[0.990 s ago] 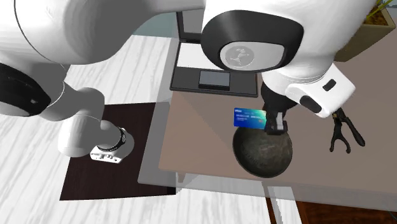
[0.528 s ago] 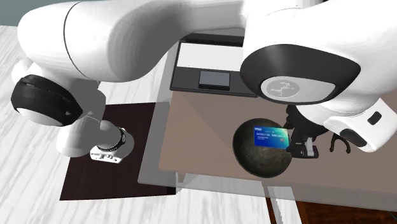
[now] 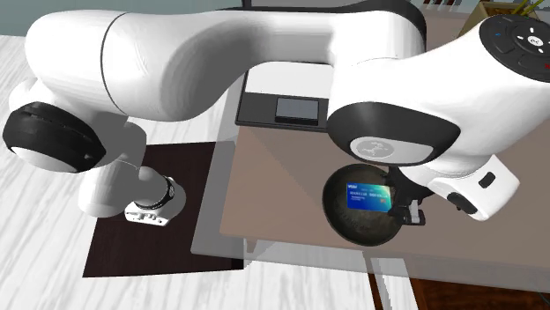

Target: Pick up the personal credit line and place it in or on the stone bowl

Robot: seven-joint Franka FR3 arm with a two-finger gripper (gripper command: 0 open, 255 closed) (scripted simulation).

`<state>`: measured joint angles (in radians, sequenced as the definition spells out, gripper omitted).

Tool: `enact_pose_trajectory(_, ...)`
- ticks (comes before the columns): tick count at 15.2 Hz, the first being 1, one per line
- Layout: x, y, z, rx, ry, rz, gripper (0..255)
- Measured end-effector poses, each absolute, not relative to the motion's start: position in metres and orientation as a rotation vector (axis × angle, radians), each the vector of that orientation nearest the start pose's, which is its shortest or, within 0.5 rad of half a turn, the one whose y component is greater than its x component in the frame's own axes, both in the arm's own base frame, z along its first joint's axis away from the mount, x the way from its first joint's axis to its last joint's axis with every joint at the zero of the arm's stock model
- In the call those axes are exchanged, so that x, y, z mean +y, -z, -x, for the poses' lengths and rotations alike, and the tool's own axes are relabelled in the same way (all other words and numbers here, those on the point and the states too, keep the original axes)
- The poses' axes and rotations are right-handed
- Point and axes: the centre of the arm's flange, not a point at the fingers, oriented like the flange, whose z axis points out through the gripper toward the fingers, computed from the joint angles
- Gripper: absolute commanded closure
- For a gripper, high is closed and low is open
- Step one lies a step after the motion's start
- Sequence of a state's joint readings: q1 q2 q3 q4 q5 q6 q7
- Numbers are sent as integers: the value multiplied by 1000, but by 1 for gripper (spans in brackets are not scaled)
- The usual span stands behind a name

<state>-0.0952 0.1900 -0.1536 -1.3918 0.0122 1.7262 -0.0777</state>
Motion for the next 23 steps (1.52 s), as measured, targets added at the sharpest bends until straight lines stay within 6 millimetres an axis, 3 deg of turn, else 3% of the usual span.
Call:
enact_pose_trajectory(5, -145, -588, -610, 265, 226, 3163, 255)
enact_pose_trajectory(11, -144, -584, -610, 265, 226, 3163, 255)
enact_pose_trajectory(12, -144, -584, -610, 265, 226, 3163, 0)
enact_pose_trajectory(18, -144, -584, -610, 265, 226, 3163, 0)
enact_pose_trajectory(23, -142, -629, -605, 265, 229, 3163, 0)
